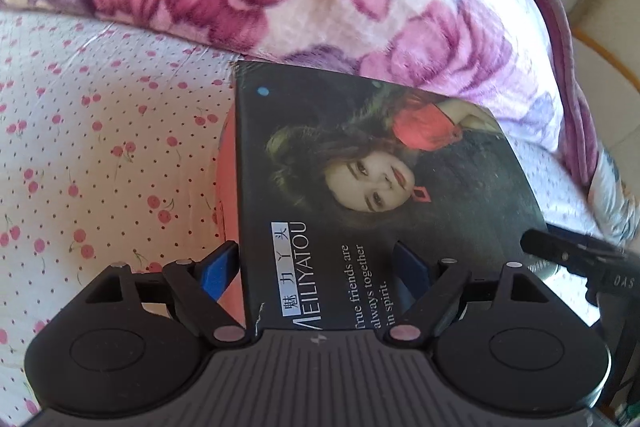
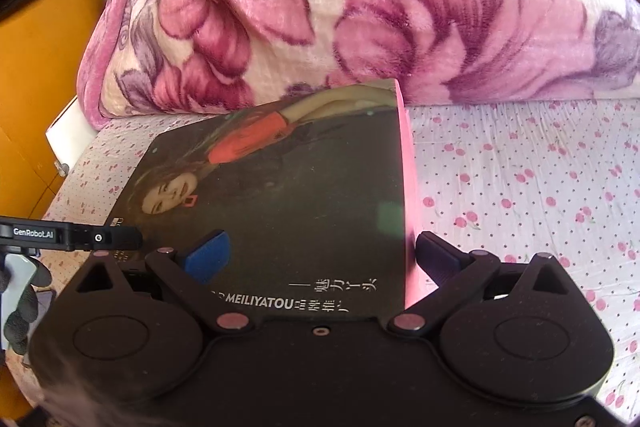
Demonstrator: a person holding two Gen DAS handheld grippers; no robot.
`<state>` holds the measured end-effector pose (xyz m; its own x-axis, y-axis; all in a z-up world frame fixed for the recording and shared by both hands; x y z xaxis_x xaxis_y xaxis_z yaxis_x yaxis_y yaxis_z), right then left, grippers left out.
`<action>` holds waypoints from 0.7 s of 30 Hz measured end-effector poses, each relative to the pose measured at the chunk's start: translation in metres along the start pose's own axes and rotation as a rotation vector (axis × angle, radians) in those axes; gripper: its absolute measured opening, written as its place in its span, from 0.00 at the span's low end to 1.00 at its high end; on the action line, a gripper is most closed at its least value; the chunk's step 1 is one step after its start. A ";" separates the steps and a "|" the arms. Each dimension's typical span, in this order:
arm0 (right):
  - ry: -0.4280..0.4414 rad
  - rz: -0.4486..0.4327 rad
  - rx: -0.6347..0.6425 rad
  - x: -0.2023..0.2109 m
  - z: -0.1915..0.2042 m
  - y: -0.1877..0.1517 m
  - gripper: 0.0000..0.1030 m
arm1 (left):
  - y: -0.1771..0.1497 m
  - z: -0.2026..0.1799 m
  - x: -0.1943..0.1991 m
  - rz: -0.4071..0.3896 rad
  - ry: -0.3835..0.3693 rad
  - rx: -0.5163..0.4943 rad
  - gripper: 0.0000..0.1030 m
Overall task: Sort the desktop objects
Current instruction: 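Lower the book flat onto the open top of the pink box with both tools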
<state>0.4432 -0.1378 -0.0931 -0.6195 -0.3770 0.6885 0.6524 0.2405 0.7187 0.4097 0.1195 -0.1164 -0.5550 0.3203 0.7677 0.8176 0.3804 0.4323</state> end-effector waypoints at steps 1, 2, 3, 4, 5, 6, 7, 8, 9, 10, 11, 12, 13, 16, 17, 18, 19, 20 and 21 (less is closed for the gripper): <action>-0.004 -0.002 -0.008 0.000 -0.003 -0.001 0.98 | -0.001 -0.001 -0.001 0.000 -0.002 -0.007 0.82; -0.008 -0.004 -0.016 -0.001 -0.006 -0.002 0.98 | -0.001 -0.001 -0.001 0.000 -0.004 -0.013 0.82; -0.012 -0.007 -0.024 -0.001 -0.008 -0.003 0.98 | -0.002 -0.002 -0.001 -0.003 -0.005 -0.020 0.83; -0.021 -0.010 -0.033 -0.002 -0.012 -0.003 0.98 | -0.001 -0.001 -0.002 -0.009 -0.003 -0.026 0.83; -0.031 -0.008 -0.033 -0.003 -0.016 -0.003 0.98 | -0.001 -0.001 -0.002 -0.014 -0.001 -0.032 0.83; -0.040 -0.005 -0.030 -0.005 -0.019 -0.002 0.98 | 0.000 -0.001 0.000 -0.029 -0.001 -0.037 0.83; -0.050 -0.002 -0.027 -0.007 -0.023 -0.002 0.98 | 0.003 -0.001 0.003 -0.063 0.004 -0.038 0.83; -0.059 0.001 -0.024 -0.009 -0.026 -0.001 0.98 | 0.006 -0.001 0.008 -0.107 0.018 -0.046 0.83; -0.069 0.004 -0.021 -0.010 -0.029 0.000 0.98 | 0.008 -0.003 0.012 -0.144 0.029 -0.065 0.83; -0.078 0.007 -0.018 -0.012 -0.033 0.000 0.98 | 0.009 -0.007 0.014 -0.171 0.034 -0.087 0.83; -0.088 0.009 -0.014 -0.014 -0.036 0.001 0.98 | 0.010 -0.010 0.017 -0.199 0.039 -0.109 0.83; -0.097 0.012 -0.011 -0.016 -0.039 0.002 0.98 | 0.011 -0.014 0.018 -0.216 0.034 -0.130 0.83; -0.107 0.015 -0.008 -0.018 -0.042 0.002 0.98 | 0.011 -0.020 0.016 -0.218 0.017 -0.151 0.83; -0.135 0.024 0.001 -0.023 -0.052 0.005 0.98 | 0.007 -0.034 0.003 -0.194 -0.009 -0.223 0.83; -0.145 0.027 0.004 -0.025 -0.056 0.005 0.98 | 0.007 -0.037 -0.002 -0.188 -0.009 -0.238 0.83; -0.154 0.030 0.008 -0.026 -0.059 0.006 0.98 | 0.007 -0.039 -0.008 -0.182 -0.009 -0.249 0.83; -0.164 0.033 0.011 -0.028 -0.062 0.007 0.98 | 0.008 -0.041 -0.012 -0.180 -0.006 -0.257 0.83; -0.168 0.037 0.019 -0.030 -0.063 0.008 0.98 | 0.009 -0.042 -0.016 -0.181 -0.001 -0.261 0.83; -0.170 0.042 0.030 -0.033 -0.064 0.009 0.98 | 0.010 -0.042 -0.019 -0.180 0.005 -0.263 0.83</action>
Point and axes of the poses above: each gripper's, at about its wrist camera, not at the fingertips, and x roughly against the way its jaws point, z to its left, y to its top, the point moved 9 cm from there along -x, roughly the way its jaws point, and after that the axes turned 14 degrees about x, right-handed, at the moved point
